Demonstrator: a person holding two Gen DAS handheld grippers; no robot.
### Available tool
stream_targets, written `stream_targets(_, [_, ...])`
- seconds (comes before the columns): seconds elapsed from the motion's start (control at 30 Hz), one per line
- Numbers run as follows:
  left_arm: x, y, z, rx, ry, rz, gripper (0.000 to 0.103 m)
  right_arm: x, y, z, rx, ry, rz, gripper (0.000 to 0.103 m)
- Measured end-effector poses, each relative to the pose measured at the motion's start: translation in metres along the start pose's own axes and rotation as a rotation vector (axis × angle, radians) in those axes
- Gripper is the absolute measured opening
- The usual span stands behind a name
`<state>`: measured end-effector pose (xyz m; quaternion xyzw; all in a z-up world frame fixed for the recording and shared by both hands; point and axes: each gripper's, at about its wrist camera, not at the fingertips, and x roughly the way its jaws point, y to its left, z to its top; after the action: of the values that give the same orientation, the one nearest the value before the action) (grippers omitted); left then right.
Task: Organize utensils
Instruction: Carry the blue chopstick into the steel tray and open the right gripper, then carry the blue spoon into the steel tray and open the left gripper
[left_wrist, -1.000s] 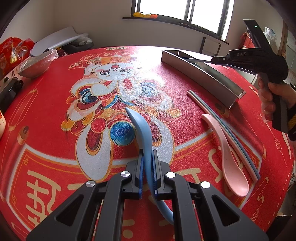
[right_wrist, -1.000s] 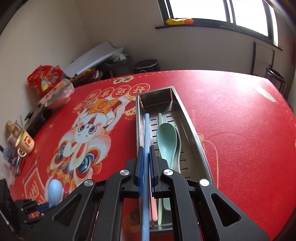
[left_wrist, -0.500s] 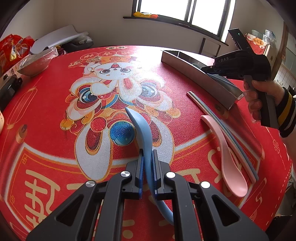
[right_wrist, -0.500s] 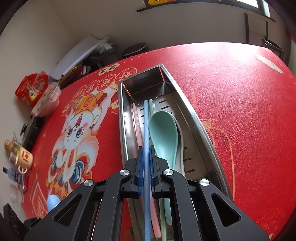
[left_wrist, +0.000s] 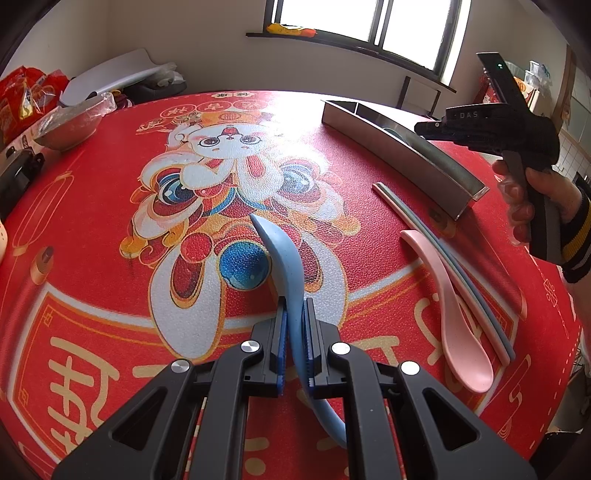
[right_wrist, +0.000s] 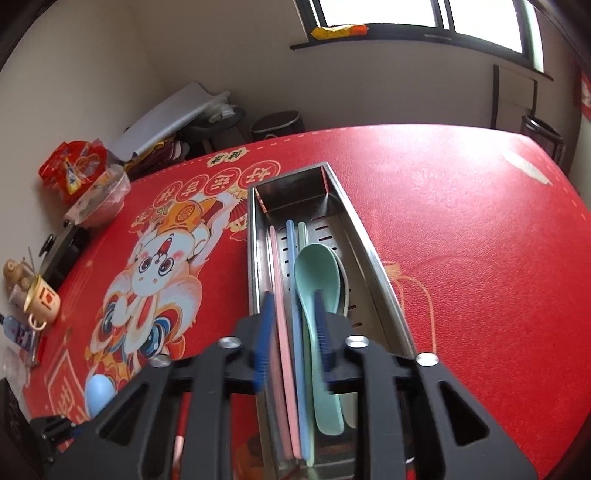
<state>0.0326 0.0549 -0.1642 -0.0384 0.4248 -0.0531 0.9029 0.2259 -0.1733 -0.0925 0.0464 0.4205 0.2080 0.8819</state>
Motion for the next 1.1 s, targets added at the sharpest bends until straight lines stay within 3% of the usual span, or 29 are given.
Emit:
stream_targets(0.03, [0.000,0.000,0.000,-0.001,0.000,-0.001,0.008,-0.011,-0.001,-0.003,-0.009,-0.045,-0.001,0.069])
stream_targets(0.17, [0.000,0.001,0.000,-0.005,0.000,-0.005,0.008,-0.048,-0.001,-0.018,-0.059,-0.163,0.015,0.071])
stream_targets(0.23, [0.000,0.001,0.000,-0.007,0.000,-0.008,0.008,-0.066,-0.005,-0.030,-0.067,-0.232,0.028,0.088])
stream_targets(0.37, [0.000,0.002,0.000,-0.011,-0.001,-0.012,0.008,-0.087,-0.012,-0.052,-0.070,-0.311,0.034,0.088])
stream_targets(0.5, [-0.001,0.001,0.000,-0.007,-0.001,-0.004,0.008,-0.092,-0.016,-0.071,-0.076,-0.357,-0.042,0.088])
stream_targets(0.8, [-0.001,-0.001,0.005,-0.006,0.010,0.048,0.007,-0.092,-0.037,-0.076,-0.007,-0.356,-0.060,0.088])
stream_targets(0.97, [-0.008,-0.008,0.025,0.008,-0.016,0.079,0.007,-0.086,-0.052,-0.075,0.035,-0.310,-0.027,0.088])
stream_targets(1.1, [-0.014,-0.020,0.048,0.020,-0.048,0.077,0.007,-0.090,-0.059,-0.076,0.066,-0.314,-0.055,0.088])
